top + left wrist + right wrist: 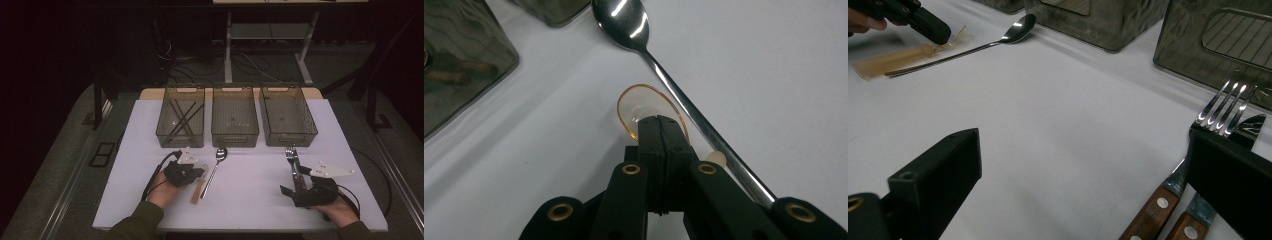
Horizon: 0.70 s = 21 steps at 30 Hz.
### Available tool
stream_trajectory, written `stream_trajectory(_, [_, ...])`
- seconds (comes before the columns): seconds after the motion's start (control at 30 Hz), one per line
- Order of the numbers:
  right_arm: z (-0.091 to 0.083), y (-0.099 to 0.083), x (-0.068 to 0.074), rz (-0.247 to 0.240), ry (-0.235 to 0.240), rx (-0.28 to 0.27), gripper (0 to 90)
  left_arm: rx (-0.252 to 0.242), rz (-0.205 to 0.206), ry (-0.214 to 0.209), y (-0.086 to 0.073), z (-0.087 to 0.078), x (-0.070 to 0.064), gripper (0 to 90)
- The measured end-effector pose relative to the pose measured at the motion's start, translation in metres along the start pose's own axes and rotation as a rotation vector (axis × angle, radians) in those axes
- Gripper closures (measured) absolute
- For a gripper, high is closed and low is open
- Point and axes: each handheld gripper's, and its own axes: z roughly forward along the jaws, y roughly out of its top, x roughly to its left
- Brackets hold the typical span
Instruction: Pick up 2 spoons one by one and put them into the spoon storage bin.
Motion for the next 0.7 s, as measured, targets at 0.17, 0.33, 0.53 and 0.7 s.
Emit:
stream_trajectory(0.17, [0.000, 0.000, 0.000, 0.001, 0.001, 0.000, 1.9, -0.001, 0.004, 0.002, 0.005, 0.005, -0.001, 89.5])
stream_trajectory(0.33, [-0.001, 0.000, 0.000, 0.003, 0.000, -0.004, 1.9, -0.002, 0.008, -0.006, 0.008, 0.008, -0.003, 89.5])
stream_trajectory(0.53, [-0.001, 0.000, 0.000, -0.003, 0.001, -0.003, 1.9, -0.032, -0.011, 0.003, 0.007, 0.001, -0.005, 83.5])
stream_trajectory(0.7, [-0.002, 0.000, 0.000, 0.002, 0.000, -0.008, 1.9, -0.060, -0.058, 0.009, -0.002, -0.017, -0.012, 67.3])
